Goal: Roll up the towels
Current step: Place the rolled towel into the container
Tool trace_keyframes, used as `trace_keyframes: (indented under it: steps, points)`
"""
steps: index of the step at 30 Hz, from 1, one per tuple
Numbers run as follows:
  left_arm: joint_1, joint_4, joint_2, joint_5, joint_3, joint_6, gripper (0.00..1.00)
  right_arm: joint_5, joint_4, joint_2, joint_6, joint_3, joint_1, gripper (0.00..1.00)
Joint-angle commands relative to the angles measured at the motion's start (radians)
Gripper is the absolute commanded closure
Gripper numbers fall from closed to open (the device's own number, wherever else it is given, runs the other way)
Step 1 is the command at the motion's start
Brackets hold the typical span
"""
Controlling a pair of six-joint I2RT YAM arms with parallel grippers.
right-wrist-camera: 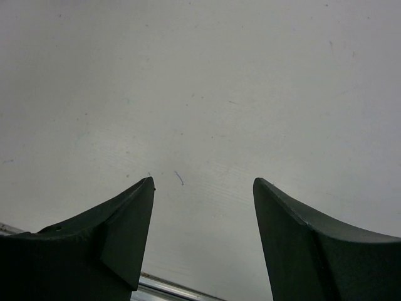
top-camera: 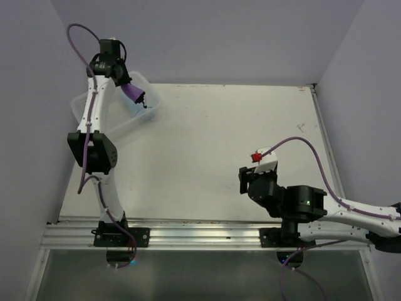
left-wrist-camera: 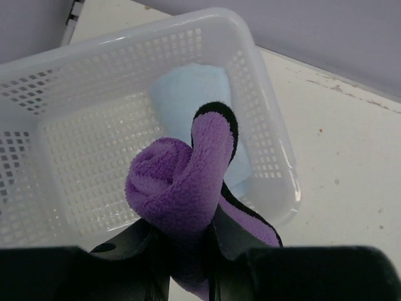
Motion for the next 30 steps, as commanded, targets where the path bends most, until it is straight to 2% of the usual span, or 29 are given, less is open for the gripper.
trace_keyframes:
  steps: [1,5,8,13,16,25,30]
  points:
    - [0.097,-0.092,0.041,-0.033,0.06,0.038,1.0,-0.069,0.016,-0.015,-0.052,-0.015,-0.066,0.32]
    - [0.155,-0.014,0.033,-0.049,0.0,0.054,1.0,-0.109,0.02,0.01,-0.07,-0.029,-0.133,0.3]
    - [0.164,-0.018,0.067,-0.069,0.02,0.082,1.0,-0.178,0.054,0.028,-0.09,-0.044,-0.195,0.3]
    - [0.167,0.012,0.105,-0.099,-0.052,0.11,1.0,-0.252,0.12,0.036,-0.114,-0.081,-0.28,0.3]
    - [0.17,0.052,0.131,-0.061,-0.092,0.107,1.0,-0.287,0.135,0.047,-0.128,-0.092,-0.32,0.3]
    - [0.17,0.097,0.263,0.054,-0.075,0.097,1.0,-0.362,0.177,0.091,-0.145,-0.1,-0.415,0.3]
    - [0.168,0.186,0.291,0.118,-0.104,0.081,1.0,-0.402,0.204,0.133,-0.164,-0.098,-0.46,0.3]
